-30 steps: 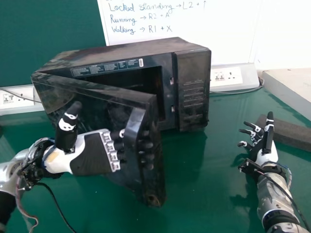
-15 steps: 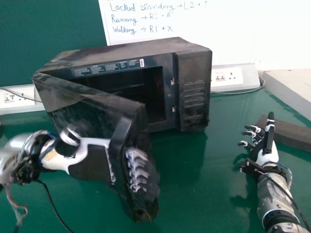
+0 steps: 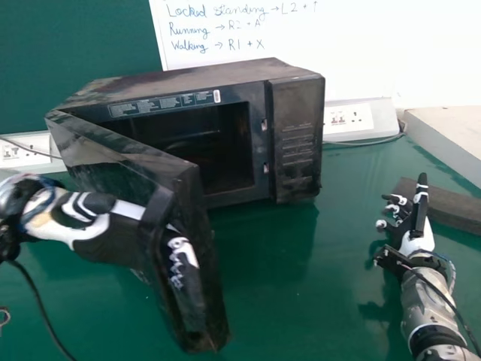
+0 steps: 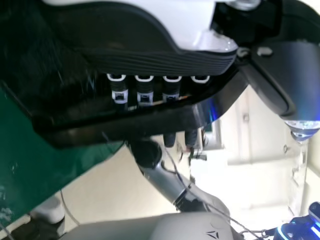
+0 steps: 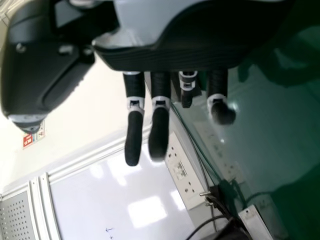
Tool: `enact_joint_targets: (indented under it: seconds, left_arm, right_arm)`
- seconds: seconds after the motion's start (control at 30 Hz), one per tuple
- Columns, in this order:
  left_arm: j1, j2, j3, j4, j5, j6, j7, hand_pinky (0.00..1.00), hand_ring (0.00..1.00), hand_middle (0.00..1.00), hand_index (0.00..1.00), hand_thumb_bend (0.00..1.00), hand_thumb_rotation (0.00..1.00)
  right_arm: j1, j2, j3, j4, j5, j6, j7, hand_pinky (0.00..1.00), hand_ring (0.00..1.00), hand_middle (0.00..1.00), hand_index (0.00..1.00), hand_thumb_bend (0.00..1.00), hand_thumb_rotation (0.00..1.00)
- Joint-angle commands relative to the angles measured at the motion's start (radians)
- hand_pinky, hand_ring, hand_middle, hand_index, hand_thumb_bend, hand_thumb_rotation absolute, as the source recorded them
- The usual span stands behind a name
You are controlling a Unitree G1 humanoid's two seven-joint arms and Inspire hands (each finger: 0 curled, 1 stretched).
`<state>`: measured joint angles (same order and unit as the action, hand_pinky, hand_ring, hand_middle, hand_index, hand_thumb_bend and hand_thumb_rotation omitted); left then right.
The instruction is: Open the door of oven
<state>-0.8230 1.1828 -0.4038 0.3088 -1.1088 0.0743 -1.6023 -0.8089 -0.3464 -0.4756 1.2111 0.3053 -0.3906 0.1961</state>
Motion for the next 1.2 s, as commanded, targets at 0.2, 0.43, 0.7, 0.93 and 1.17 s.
enact_joint_targets:
  seconds: [0.2, 0.43, 0.7, 0.93, 1.17]
  left_arm:
    - [0.159, 0.02, 0.566, 0.0, -0.24, 0.111, -0.012, 0.03, 0.09, 0.17, 0.48, 0.5, 0.04]
    - [0.179, -0.013, 0.629, -0.042, -0.204, 0.155, -0.012, 0.03, 0.09, 0.17, 0.48, 0.5, 0.04]
    - [0.178, -0.043, 0.675, -0.065, -0.169, 0.197, -0.012, 0.03, 0.09, 0.17, 0.48, 0.5, 0.04]
    - [0.174, -0.055, 0.696, -0.065, -0.153, 0.218, -0.012, 0.03, 0.09, 0.17, 0.48, 0.5, 0.04]
    - [0.177, -0.067, 0.71, -0.081, -0.142, 0.231, -0.012, 0.03, 0.09, 0.17, 0.48, 0.5, 0.04]
  right_arm:
    - [0.015, -0.006, -0.007, 0.002, 0.011, 0.001, 0.018, 0.97, 1.0, 1.0, 1.0, 1.0, 1.0]
    - [0.019, -0.016, -0.013, 0.003, 0.015, 0.004, 0.028, 0.97, 1.0, 1.0, 1.0, 1.0, 1.0]
    - [0.021, -0.022, -0.02, 0.003, 0.015, 0.007, 0.035, 0.97, 1.0, 1.0, 1.0, 1.0, 1.0]
    - [0.019, -0.019, -0.019, 0.003, 0.013, 0.006, 0.033, 0.97, 1.0, 1.0, 1.0, 1.0, 1.0]
    - [0.023, -0.024, -0.023, 0.004, 0.015, 0.007, 0.04, 0.97, 1.0, 1.0, 1.0, 1.0, 1.0]
